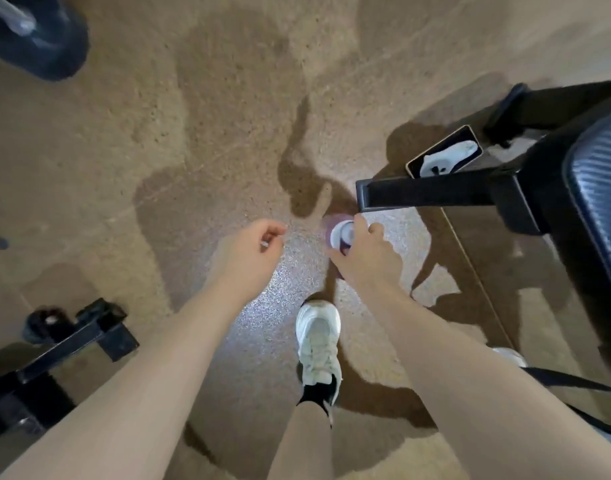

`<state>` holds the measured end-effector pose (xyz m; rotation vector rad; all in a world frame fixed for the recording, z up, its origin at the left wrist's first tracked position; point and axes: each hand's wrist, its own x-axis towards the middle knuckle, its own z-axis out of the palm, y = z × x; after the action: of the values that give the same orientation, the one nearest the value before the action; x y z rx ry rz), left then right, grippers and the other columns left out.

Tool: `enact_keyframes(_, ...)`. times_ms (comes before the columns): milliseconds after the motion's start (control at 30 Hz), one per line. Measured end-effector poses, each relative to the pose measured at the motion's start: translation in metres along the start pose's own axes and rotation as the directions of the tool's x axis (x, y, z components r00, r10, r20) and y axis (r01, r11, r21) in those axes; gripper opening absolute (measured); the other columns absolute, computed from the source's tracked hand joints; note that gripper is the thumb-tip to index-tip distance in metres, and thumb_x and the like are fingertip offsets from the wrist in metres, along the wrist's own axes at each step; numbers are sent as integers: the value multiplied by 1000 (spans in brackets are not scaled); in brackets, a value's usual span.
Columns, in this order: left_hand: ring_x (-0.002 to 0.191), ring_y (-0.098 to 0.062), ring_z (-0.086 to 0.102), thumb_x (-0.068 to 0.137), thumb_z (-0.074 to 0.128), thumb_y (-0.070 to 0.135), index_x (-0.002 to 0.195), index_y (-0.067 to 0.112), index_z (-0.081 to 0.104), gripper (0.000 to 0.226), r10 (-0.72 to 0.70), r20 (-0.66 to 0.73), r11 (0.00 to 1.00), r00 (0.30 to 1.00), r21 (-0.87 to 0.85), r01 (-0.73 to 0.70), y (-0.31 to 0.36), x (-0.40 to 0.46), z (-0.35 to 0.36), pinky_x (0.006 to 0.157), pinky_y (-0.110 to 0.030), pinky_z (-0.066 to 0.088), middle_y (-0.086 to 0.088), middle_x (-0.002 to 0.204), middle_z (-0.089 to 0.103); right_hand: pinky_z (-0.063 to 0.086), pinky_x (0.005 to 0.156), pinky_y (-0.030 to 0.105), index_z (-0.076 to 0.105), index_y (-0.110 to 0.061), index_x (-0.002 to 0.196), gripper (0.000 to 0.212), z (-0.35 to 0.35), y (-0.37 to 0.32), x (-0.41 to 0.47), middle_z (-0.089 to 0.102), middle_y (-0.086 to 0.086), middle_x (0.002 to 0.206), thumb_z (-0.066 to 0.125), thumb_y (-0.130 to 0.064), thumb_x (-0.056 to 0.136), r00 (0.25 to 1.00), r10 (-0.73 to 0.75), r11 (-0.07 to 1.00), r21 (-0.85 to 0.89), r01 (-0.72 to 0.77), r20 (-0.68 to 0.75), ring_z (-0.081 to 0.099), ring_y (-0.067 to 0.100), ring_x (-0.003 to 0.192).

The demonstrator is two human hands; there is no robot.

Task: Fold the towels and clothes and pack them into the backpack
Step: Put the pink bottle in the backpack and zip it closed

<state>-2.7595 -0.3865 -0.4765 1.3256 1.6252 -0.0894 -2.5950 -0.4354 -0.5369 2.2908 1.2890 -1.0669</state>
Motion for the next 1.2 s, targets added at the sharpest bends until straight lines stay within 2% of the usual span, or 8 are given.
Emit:
enact_keyframes(167,80,-15,61,91,53,17,99,26,60,14,-33,17,999,999,-23,33,-24,21,13,71,-24,39,6,87,60,40,63,34,29,-16,132,63,12,-8,19,37,12,131,59,-45,86,990,-74,993,-97,63,-118,63,35,92)
enact_keyframes(333,80,-17,61,91,53,18,105,21,62,17,-38,29,998,999,-40,39,-3,4,3,70,-25,38,8,88,59,43,62,35,35,-12,123,58,-27,0,-2,40,8,124,65,-39,81,994,-74,997,28,76,-79,60,34,86)
enact_keyframes(467,77,-17,60,93,51,21,106,21,62,18,-10,32,999,999,-50,11,58,-33,-25,68,-28,45,8,86,60,45,66,36,37,-15,119,54,-105,17,-60,41,3,122,67,-39,81,991,-85,976,189,104,-106,57,30,91)
enact_keyframes(667,89,-17,57,91,50,14,114,17,58,25,200,120,979,972,16,-204,199,-107,-56,79,-26,43,4,96,59,41,80,31,42,-12,123,61,-237,64,-165,46,2,121,73,-33,75,972,-120,908,374,191,-205,53,23,102)
enact_keyframes(800,104,-17,51,80,65,9,129,9,48,52,398,270,902,877,59,-428,278,-158,-54,87,-24,38,-2,114,50,39,80,29,43,-10,122,61,-308,125,-221,44,4,121,75,-19,72,955,-140,845,472,253,-262,50,21,103)
enact_keyframes(933,130,-24,39,71,72,34,137,11,40,76,513,384,755,768,223,-616,341,-194,-20,108,-31,30,-10,139,42,45,79,36,41,-22,110,55,-355,213,-263,46,2,110,77,-16,68,940,-69,765,587,265,-334,52,21,96)
enact_keyframes(1067,132,-15,32,72,73,43,142,17,30,86,600,420,651,681,239,-720,401,-238,34,106,-29,31,0,145,32,49,78,37,39,-31,104,56,-382,308,-300,53,-2,103,77,-25,63,924,36,699,671,248,-380,55,19,90)
enact_keyframes(1200,134,-23,31,76,72,39,141,15,34,79,744,430,367,511,376,-851,460,-276,99,110,-34,25,-5,144,36,44,66,21,41,-24,103,53,-399,397,-336,53,-5,93,79,-13,67,908,118,619,745,249,-401,55,14,80)
